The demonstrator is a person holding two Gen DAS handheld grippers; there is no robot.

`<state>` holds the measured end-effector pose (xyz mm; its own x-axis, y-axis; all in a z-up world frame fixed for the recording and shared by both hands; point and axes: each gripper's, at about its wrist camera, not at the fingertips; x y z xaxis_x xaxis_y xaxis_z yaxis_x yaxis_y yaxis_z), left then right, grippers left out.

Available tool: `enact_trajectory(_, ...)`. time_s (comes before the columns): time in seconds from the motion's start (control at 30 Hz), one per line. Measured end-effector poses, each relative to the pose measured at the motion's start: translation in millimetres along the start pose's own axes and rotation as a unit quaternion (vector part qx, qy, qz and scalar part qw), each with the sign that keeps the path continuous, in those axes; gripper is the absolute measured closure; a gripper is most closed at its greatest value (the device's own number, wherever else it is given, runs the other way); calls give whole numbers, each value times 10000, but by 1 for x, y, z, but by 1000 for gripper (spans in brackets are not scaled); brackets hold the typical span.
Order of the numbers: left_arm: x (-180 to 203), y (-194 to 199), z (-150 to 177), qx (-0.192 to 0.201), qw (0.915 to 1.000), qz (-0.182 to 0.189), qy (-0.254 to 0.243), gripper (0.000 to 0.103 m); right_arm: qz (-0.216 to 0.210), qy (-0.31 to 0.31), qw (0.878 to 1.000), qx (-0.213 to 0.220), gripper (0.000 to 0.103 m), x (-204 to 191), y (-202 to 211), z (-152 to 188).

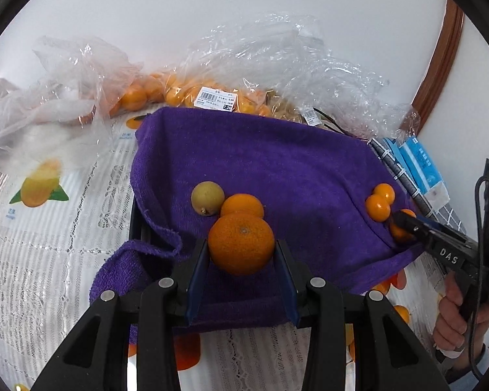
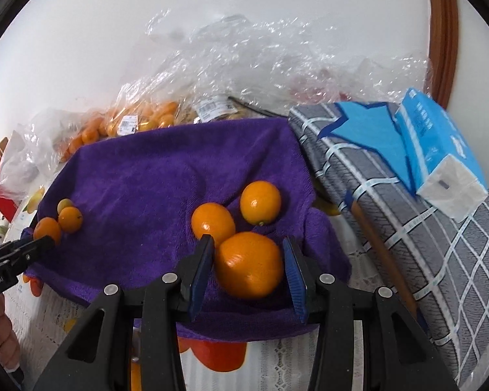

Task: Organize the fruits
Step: 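Carry both mandarins onto the purple towel and open both tools, then grasp an oval orange fruit with the right tool while the left tool grasps a green-yellow fruit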

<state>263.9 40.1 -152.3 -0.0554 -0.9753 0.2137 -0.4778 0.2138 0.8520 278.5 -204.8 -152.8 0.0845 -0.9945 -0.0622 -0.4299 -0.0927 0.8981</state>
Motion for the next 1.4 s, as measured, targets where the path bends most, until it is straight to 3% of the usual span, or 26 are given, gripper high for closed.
enact_trajectory(0.13,2,-1,0,9,10000,-80,-57,64,-16,-40,9999,98,53,1,4,1)
enact_trajectory(0.33,3,-1,-1,39,9997,-180,-130,64,1,77,9997,250,53,-4,12,4)
enact_trajectory(0.43,4,2,-2,129,9993,-319,-148,64,60,227,9981,577,53,-10,25,7)
enact_trajectory(0.57,0,11,-4,251,9995,-176,-81,62,438,224,9960,743,53,-17,41,10)
enact_trajectory(0.63,-1,17,-4,321,9995,-28,-52,60,736,173,9942,760,44,-20,46,13)
enact_trajectory(0.7,-2,22,-3,410,9991,40,-45,59,1051,165,9925,598,43,-23,47,16)
enact_trajectory(1.07,-5,41,-1,740,9970,241,-17,56,639,182,9975,222,43,-37,81,61)
enact_trajectory(1.2,-9,46,0,849,9958,352,40,56,425,143,9989,93,49,-47,83,80)
enact_trajectory(1.3,-10,55,6,1015,9941,387,16,56,213,166,9996,-73,60,-57,75,91)
enact_trajectory(1.4,-14,64,17,1024,9937,445,65,56,196,332,9992,-121,61,-68,70,102)
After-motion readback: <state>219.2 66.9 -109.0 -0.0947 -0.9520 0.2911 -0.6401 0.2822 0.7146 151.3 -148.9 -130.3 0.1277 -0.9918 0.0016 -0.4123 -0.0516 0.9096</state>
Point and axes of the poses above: each gripper's, at about its wrist camera, not at the fingertips, and y roughly against the way its jaws point, x to its right, z to its underside, and after that the axes turned 12 degrees about -x, right-handed
